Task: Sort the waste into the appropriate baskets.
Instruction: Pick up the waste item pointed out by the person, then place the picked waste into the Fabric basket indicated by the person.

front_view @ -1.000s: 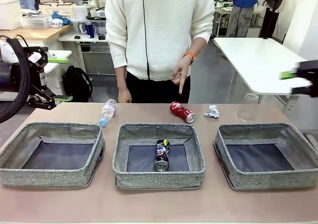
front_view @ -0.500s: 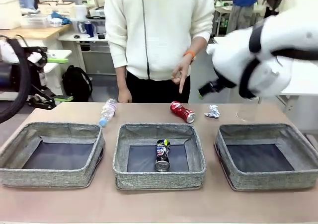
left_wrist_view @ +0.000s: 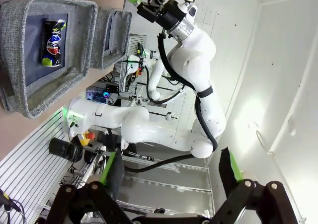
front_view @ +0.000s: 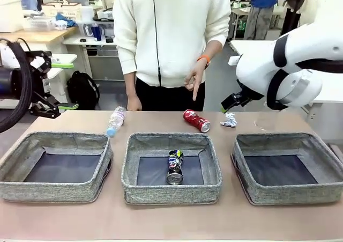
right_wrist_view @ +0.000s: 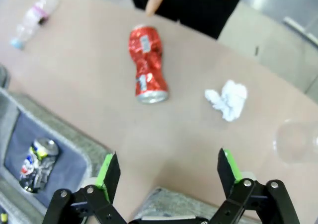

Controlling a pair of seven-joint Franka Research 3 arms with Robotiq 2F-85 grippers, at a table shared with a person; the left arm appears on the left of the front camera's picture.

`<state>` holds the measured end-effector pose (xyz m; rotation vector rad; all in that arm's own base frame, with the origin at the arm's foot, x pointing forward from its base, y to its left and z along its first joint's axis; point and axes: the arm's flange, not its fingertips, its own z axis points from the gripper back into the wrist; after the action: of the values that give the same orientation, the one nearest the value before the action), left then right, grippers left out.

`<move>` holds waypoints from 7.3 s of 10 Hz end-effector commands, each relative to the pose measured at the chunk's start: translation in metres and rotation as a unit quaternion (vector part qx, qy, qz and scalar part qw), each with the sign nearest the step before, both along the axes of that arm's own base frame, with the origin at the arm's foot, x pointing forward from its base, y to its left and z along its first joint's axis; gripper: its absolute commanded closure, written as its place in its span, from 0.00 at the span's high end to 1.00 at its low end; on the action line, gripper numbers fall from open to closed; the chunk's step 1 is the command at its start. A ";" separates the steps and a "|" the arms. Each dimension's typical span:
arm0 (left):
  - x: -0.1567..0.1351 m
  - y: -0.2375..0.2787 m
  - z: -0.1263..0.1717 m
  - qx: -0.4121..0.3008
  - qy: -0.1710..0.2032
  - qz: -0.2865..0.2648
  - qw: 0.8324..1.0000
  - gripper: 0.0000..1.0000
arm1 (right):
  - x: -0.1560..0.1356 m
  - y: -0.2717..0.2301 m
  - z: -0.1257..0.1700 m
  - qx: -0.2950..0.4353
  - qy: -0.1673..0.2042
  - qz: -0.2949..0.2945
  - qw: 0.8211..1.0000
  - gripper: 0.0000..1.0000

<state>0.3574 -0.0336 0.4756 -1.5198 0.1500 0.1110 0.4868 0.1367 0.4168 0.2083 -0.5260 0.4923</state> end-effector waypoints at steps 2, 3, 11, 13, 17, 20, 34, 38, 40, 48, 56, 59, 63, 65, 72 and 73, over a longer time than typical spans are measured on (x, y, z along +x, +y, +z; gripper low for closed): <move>-0.001 -0.001 0.003 -0.011 -0.001 0.002 1.000 1.00 | 0.049 0.030 0.001 0.008 0.052 0.058 0.997 1.00; -0.001 -0.001 0.003 -0.011 -0.001 0.002 1.000 1.00 | 0.065 0.044 -0.009 -0.006 0.056 0.060 0.997 1.00; -0.001 -0.001 0.003 -0.011 -0.001 0.002 1.000 1.00 | 0.117 0.093 -0.087 -0.024 0.067 0.110 0.991 1.00; -0.001 -0.001 0.003 -0.011 -0.001 0.002 1.000 1.00 | 0.126 0.094 -0.102 -0.012 0.042 0.117 0.992 1.00; -0.001 -0.001 0.003 -0.011 -0.001 0.002 1.000 1.00 | 0.132 0.102 -0.118 -0.025 0.032 0.117 0.992 1.00; -0.001 -0.001 0.003 -0.011 -0.001 0.002 1.000 1.00 | 0.130 0.102 -0.116 -0.027 0.014 0.134 0.991 1.00; -0.001 -0.001 0.003 -0.011 -0.001 0.002 1.000 1.00 | 0.086 0.052 -0.048 -0.058 0.096 0.128 0.985 0.00; -0.001 -0.001 0.003 -0.011 -0.001 0.002 1.000 1.00 | -0.044 0.005 0.069 -0.005 0.026 0.050 0.998 0.00; -0.001 -0.001 0.003 -0.011 -0.001 0.002 1.000 1.00 | -0.080 0.043 0.066 0.006 -0.108 0.064 0.992 0.00; -0.001 -0.001 0.003 -0.011 -0.001 0.002 1.000 1.00 | -0.065 0.145 0.183 -0.006 0.150 -0.171 0.974 0.35; -0.001 -0.001 0.003 -0.011 -0.001 0.002 1.000 1.00 | -0.112 0.243 0.306 -0.017 0.068 -0.187 0.980 0.35; -0.001 -0.001 0.003 -0.011 -0.001 0.002 1.000 1.00 | -0.114 0.236 0.303 -0.009 0.071 -0.173 0.982 0.35; -0.001 -0.001 0.003 -0.011 -0.001 0.002 1.000 1.00 | -0.114 0.236 0.303 -0.009 0.071 -0.173 0.982 0.35; -0.001 -0.001 0.003 -0.011 -0.001 0.002 1.000 1.00 | -0.114 0.236 0.303 -0.009 0.071 -0.173 0.982 0.35; -0.001 -0.001 0.003 -0.011 -0.001 0.002 1.000 1.00 | -0.114 0.236 0.303 -0.009 0.071 -0.173 0.982 0.35; -0.001 -0.001 0.003 -0.011 -0.001 0.002 1.000 1.00 | -0.114 0.236 0.303 -0.009 0.071 -0.173 0.982 0.35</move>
<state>0.3572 -0.0334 0.4757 -1.5199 0.1501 0.1115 0.3745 0.3762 0.7196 0.1181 -0.4174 0.1365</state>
